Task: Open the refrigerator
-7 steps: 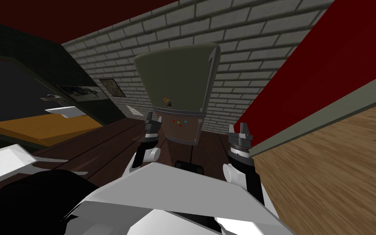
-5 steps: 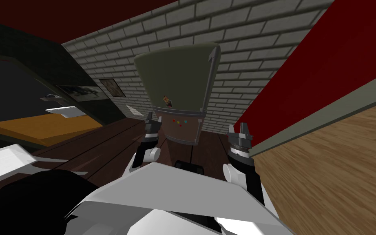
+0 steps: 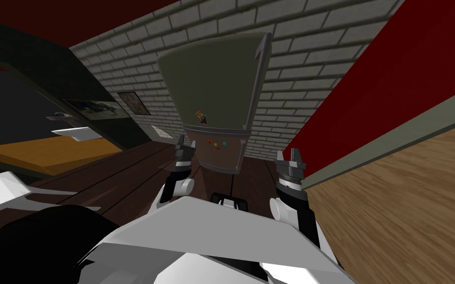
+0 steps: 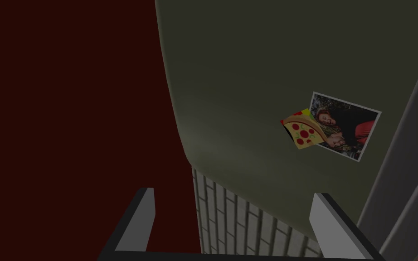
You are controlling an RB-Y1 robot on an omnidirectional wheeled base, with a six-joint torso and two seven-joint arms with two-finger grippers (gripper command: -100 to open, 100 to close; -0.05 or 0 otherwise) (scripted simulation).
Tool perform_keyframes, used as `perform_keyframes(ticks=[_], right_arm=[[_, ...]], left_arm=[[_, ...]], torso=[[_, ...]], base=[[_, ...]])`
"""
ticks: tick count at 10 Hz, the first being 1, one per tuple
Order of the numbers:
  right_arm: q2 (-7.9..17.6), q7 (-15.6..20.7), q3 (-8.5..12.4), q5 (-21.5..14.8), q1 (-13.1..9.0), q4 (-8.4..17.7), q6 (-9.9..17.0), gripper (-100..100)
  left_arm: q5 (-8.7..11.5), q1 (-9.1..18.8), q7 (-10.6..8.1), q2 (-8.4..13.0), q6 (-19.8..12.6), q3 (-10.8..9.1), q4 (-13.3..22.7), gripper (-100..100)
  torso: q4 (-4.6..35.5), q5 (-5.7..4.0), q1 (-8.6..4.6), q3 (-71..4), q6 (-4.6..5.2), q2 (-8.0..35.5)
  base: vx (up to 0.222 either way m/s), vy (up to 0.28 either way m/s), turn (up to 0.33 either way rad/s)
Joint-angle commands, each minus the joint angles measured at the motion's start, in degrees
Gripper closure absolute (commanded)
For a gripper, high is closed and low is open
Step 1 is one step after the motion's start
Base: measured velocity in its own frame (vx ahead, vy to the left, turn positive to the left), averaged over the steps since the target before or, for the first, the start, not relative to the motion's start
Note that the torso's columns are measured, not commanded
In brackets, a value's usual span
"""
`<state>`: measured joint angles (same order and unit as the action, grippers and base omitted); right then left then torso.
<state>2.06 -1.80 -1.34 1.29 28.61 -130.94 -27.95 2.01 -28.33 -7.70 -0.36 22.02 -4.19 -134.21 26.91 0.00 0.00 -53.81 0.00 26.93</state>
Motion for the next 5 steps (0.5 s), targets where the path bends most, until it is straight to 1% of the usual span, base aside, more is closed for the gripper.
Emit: perform_keyframes(ticks=[1, 2, 3, 4, 5], right_arm=[[0.0, 0.0, 0.0, 0.0, 0.0, 0.0, 0.0, 0], [0.0, 0.0, 0.0, 0.0, 0.0, 0.0, 0.0, 0], [0.0, 0.0, 0.0, 0.0, 0.0, 0.0, 0.0, 0], [0.0, 0.0, 0.0, 0.0, 0.0, 0.02, 0.0, 0], [-0.01, 0.0, -0.01, 0.0, 0.01, 0.03, 0.01, 0]], left_arm=[[0.0, 0.0, 0.0, 0.0, 0.0, 0.0, 0.0, 0], [0.0, 0.0, 0.0, 0.0, 0.0, 0.0, 0.0, 0], [0.27, 1.04, 0.02, 2.24, -0.6, -0.49, 0.75, -100], [0.55, 2.1, 0.03, 3.73, -1.21, -0.98, 1.49, -100], [0.93, 3.5, 0.04, 5.14, -2.01, -1.61, 2.46, -100]], torso=[[4.23, 0.0, 0.0, -8.46, 0.0, 4.23], [8.46, 0.0, 0.0, -16.91, 0.0, 8.46], [12.69, 0.0, 0.0, -25.38, 0.0, 12.69], [14.58, -0.01, -0.06, -29.32, 0.0, 14.62], [15.14, -0.03, -0.1, -30.44, 0.0, 15.15]], base=[[0.0, 0.0, 0.0], [0.0, 0.0, 0.0], [0.005, -0.025, 0.003], [-0.002, -0.049, 0.007], [0.006, -0.068, 0.006]])
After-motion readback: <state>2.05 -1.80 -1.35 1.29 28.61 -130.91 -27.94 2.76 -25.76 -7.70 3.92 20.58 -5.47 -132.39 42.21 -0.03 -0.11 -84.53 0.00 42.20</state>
